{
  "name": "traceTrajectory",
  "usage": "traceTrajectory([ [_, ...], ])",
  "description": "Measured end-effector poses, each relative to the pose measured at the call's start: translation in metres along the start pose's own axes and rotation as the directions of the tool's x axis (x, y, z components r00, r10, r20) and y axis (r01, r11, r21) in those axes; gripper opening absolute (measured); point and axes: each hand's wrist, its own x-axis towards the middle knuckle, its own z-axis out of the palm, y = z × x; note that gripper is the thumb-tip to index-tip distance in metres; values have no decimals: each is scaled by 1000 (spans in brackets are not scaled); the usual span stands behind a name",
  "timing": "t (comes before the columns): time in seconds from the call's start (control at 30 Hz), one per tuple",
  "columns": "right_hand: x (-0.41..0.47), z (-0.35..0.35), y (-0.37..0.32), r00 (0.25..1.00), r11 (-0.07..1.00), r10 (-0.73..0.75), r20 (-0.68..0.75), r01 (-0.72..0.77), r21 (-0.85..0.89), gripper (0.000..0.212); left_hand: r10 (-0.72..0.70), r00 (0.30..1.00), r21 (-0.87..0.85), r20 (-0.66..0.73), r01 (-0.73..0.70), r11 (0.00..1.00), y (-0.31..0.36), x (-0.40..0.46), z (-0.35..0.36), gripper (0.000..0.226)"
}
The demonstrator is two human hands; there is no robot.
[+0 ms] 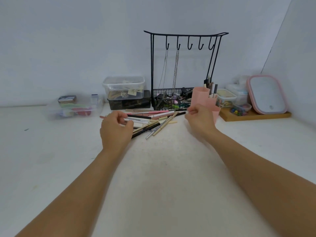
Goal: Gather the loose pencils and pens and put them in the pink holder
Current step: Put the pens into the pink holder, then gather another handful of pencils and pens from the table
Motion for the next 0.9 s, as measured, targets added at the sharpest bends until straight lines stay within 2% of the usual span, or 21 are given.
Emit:
traceTrajectory([
  [0.07,1,9,-24,963,981,-175,206,187,-44,24,-60,998,24,23,59,998,-4,3,1,15],
  [0.13,2,18,-48,816,918,-256,519,373,-135,29,-60,995,31,77,58,998,-6,4,2,18],
  [0.17,5,23,-57,744,873,-247,621,448,-191,33,-46,994,40,101,42,998,-6,4,2,19],
  [0.2,9,27,-63,705,836,-228,672,495,-236,35,-38,992,38,121,33,999,-6,4,3,21],
  [0.3,21,35,-70,690,818,-227,687,518,-251,38,-80,984,-39,162,88,995,-5,2,4,24],
  [0.43,25,36,-67,647,833,-243,723,520,-186,32,-205,954,-189,218,247,950,0,7,7,23],
  [0.53,24,40,-64,638,830,-257,726,530,-172,27,-225,946,-224,234,278,934,1,10,7,23],
  [0.73,24,52,-59,616,810,-221,756,548,-209,20,-185,926,-195,328,258,946,-3,9,7,25],
  [0.9,23,54,-54,594,799,-220,774,565,-207,11,-81,899,-7,431,93,996,-6,4,8,21],
])
